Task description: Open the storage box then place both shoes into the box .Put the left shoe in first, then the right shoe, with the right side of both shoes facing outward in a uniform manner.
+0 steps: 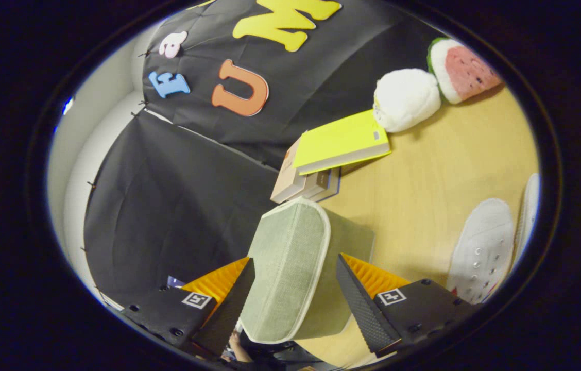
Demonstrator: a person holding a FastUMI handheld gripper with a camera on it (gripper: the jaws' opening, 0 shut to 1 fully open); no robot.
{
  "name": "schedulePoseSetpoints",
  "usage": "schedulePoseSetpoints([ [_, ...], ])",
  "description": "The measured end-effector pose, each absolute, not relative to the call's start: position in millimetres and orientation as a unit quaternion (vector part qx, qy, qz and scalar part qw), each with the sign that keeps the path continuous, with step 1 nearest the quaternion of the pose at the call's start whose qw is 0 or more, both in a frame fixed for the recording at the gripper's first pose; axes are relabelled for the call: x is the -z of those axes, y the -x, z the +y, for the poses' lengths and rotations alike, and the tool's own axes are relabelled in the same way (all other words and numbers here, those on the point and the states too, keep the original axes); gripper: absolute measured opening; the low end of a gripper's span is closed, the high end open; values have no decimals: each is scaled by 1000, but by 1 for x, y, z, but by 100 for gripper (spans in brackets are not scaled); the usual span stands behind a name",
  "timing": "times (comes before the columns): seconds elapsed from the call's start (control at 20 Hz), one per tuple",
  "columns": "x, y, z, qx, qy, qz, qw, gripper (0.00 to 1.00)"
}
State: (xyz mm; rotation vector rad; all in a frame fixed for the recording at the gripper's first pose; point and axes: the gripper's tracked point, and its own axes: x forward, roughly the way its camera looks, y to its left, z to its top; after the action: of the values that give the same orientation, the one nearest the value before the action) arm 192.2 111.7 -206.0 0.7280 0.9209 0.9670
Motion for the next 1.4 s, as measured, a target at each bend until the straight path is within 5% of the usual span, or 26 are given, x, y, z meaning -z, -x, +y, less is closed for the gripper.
schedulePoseSetpoints([
  [0.45,239,-201,131,-476,-391,507,603,100],
  [0.65,233,-186,135,-494,-433,578,485,96],
  [1.4,207,-185,113,-539,-405,526,519,5],
])
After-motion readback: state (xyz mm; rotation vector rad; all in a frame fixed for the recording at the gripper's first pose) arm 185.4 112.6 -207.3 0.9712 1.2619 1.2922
